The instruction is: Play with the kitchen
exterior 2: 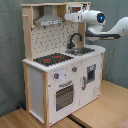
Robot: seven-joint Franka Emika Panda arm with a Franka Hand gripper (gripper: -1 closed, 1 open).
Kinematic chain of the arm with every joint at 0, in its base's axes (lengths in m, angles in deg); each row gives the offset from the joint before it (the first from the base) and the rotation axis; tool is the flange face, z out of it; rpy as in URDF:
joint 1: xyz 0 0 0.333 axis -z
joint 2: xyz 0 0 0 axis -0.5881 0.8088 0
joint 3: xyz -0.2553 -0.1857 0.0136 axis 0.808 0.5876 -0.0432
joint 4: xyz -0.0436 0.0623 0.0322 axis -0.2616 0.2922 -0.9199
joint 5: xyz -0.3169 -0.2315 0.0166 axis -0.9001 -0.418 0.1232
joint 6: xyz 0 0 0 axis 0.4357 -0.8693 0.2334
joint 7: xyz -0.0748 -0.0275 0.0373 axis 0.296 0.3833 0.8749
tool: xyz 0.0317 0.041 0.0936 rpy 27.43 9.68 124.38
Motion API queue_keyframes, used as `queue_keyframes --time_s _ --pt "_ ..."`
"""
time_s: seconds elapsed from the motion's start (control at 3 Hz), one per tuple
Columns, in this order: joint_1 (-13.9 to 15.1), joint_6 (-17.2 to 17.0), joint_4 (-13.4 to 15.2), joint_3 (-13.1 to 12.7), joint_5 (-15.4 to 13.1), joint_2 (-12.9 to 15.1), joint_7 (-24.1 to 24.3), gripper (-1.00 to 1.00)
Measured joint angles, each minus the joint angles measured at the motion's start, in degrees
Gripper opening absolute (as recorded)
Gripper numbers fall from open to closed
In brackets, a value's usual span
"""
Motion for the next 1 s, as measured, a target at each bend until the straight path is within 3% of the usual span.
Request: queue_keyframes --time_s 0.33,0.67,1.0 --pt "0.5 0.1 -0.2 -0.4 0.1 0.1 0.1 1.00" --pt "0.5 0.1 -0.3 -0.6 0.1 0.2 0.2 -1.00" --pt "-4.0 1.2 2.4 2.3 0.4 1.3 2.3 -1.00"
